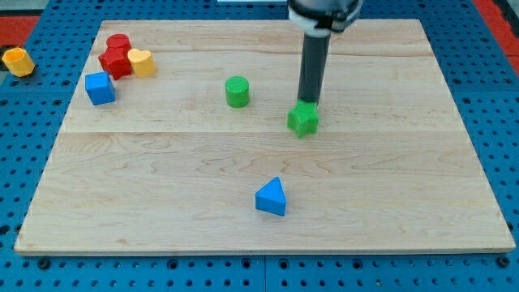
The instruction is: Place the green star to the right side of blue triangle
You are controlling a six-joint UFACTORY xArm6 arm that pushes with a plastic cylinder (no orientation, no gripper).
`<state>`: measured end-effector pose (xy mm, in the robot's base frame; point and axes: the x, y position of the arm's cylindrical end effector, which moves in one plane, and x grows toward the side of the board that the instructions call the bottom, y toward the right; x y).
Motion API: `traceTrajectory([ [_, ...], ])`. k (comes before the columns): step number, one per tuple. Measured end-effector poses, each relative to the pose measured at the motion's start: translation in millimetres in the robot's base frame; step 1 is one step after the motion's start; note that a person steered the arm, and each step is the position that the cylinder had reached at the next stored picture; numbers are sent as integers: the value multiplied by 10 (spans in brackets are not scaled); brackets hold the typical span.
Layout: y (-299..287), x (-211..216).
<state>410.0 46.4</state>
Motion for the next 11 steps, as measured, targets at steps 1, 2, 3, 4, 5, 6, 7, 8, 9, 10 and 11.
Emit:
traceTrajectory([
  [1, -402, 269],
  [2, -277, 120],
  [3, -63, -9],
  [4, 162, 683],
  [5, 5, 798],
  [6, 154, 783],
  [7, 305, 788],
  [8, 345, 1116],
  [9, 121, 1074],
  [10, 177, 271],
  [11, 124, -485],
])
